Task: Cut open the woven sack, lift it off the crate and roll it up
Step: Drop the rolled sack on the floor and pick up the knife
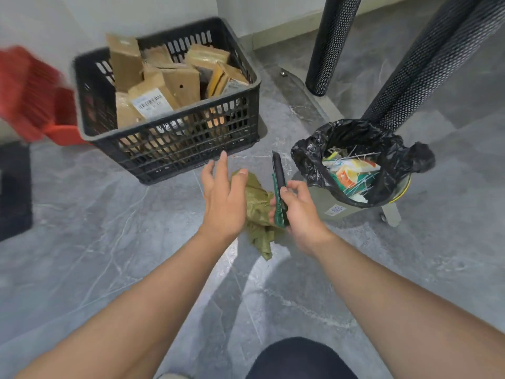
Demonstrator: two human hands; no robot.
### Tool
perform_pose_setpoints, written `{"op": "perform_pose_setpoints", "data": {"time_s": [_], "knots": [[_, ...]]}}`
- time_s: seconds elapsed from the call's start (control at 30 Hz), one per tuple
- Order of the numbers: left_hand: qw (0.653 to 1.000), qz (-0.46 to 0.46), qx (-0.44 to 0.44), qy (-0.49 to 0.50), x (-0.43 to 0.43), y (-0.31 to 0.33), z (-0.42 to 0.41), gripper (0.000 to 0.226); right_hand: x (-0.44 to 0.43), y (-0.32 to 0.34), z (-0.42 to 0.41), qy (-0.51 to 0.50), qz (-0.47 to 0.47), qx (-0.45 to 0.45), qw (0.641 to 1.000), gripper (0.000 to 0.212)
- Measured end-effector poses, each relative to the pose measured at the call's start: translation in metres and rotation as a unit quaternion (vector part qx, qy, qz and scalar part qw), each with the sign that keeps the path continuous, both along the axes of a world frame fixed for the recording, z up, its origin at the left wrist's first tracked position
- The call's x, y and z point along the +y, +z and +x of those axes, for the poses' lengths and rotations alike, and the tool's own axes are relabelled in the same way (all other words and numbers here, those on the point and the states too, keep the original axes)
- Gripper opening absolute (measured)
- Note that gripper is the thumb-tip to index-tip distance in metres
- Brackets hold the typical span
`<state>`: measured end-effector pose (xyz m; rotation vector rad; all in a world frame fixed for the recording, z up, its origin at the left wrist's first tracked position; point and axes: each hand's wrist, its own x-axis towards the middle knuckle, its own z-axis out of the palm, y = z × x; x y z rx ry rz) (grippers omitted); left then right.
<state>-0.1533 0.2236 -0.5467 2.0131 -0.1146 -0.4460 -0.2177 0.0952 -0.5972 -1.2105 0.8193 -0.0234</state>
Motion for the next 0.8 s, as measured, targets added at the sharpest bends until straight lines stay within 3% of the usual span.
{"op": "perform_pose_setpoints", "data": {"time_s": [0.23, 0.37, 0.57, 0.7, 0.8], "knots": [[0.997, -0.057, 0.051, 0.021, 0.028, 0.172, 0.012, 0.062, 0.032, 0.184, 0.012, -0.027, 0.037, -0.020, 0.999, 0.020], [0.993, -0.099, 0.064, 0.031, 0.033, 0.283, 0.019, 0.061, 0.038, 0.303, 0.024, 0.002, 0.026, -0.024, 0.999, 0.044], [0.985, -0.166, 0.048, 0.026, 0.030, 0.441, 0.034, 0.059, 0.038, 0.475, 0.040, 0.046, 0.038, -0.071, 0.996, 0.043], [0.981, -0.188, 0.038, 0.001, 0.027, 0.521, 0.044, 0.061, 0.035, 0.560, 0.051, 0.064, -0.044, -0.068, 0.995, 0.048], [0.979, -0.191, 0.043, -0.050, 0.022, 0.566, 0.055, 0.084, 0.025, 0.612, 0.055, 0.032, -0.125, -0.068, 0.989, 0.059]]}}
